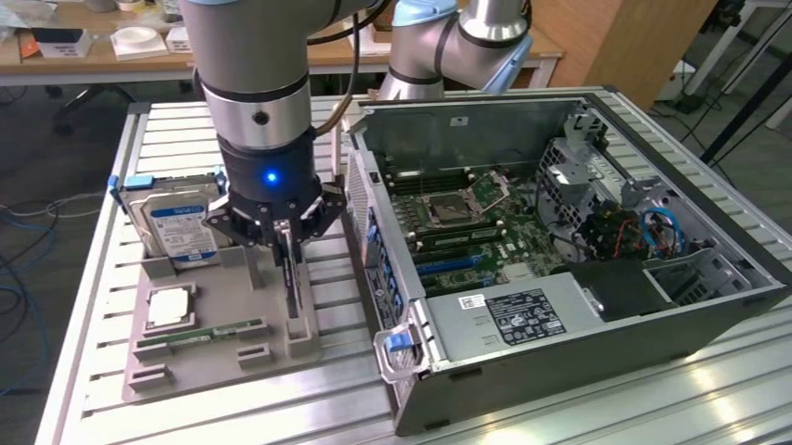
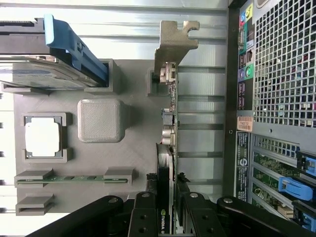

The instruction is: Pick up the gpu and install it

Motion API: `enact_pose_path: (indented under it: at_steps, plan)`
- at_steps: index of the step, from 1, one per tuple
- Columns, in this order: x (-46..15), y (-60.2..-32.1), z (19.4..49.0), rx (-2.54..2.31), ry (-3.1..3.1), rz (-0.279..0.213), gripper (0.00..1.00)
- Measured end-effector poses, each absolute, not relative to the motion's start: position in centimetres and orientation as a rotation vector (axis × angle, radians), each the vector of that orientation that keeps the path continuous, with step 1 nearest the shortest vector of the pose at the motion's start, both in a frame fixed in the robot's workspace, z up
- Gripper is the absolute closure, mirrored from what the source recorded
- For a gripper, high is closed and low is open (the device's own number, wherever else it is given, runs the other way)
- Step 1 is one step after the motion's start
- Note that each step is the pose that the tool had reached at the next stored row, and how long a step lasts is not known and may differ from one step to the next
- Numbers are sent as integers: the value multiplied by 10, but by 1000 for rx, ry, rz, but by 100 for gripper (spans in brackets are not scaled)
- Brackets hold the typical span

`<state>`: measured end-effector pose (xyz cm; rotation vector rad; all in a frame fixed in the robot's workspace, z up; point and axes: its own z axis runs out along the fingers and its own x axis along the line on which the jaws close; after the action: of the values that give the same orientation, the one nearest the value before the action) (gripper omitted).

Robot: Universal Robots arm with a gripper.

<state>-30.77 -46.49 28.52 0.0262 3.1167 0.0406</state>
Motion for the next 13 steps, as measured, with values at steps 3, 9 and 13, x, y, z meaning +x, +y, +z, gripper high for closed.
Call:
enact_pose_path:
  at_steps: [3, 9, 13]
  plan:
    - [-308, -465, 286, 26, 3117, 40, 74]
    - [-308, -465, 287, 26, 3117, 40, 74]
    - [-308, -465, 290, 26, 3117, 40, 74]
